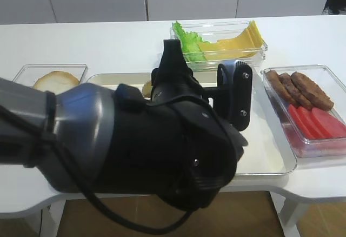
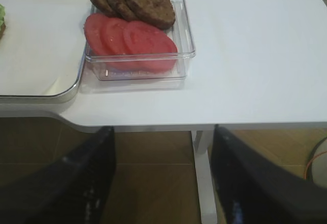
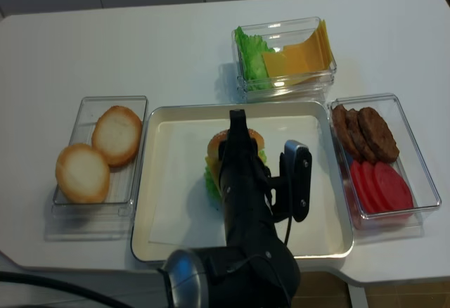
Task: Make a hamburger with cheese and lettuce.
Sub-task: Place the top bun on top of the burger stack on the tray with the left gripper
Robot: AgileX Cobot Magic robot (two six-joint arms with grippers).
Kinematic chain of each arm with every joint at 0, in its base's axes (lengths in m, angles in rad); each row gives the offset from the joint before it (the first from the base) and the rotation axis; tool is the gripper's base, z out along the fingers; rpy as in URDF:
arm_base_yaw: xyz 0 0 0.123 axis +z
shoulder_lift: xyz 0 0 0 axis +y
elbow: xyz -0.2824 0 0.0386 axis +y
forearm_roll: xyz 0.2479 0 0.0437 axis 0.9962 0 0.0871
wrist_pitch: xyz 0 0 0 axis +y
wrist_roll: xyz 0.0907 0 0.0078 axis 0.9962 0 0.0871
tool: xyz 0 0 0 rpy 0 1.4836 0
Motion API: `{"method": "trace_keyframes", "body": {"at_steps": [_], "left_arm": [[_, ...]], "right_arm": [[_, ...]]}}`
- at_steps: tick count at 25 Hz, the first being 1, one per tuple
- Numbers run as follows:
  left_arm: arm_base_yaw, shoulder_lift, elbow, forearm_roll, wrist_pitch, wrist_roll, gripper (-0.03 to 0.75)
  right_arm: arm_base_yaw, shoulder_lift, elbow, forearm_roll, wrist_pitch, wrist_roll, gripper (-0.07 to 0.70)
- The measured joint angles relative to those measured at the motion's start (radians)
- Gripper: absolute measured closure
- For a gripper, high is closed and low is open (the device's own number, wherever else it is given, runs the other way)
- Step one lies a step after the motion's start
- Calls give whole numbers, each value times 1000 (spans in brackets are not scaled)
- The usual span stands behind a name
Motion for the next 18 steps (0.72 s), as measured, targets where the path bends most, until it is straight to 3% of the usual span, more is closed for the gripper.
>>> {"method": "trace_keyframes", "body": {"at_steps": [4,18], "left_arm": [[0,0,0,74,32,-19,533],[0,0,0,-12,1,-39,533]], "right_arm": [[0,0,0,0,0,0,181],[0,0,0,0,0,8,181]]}}
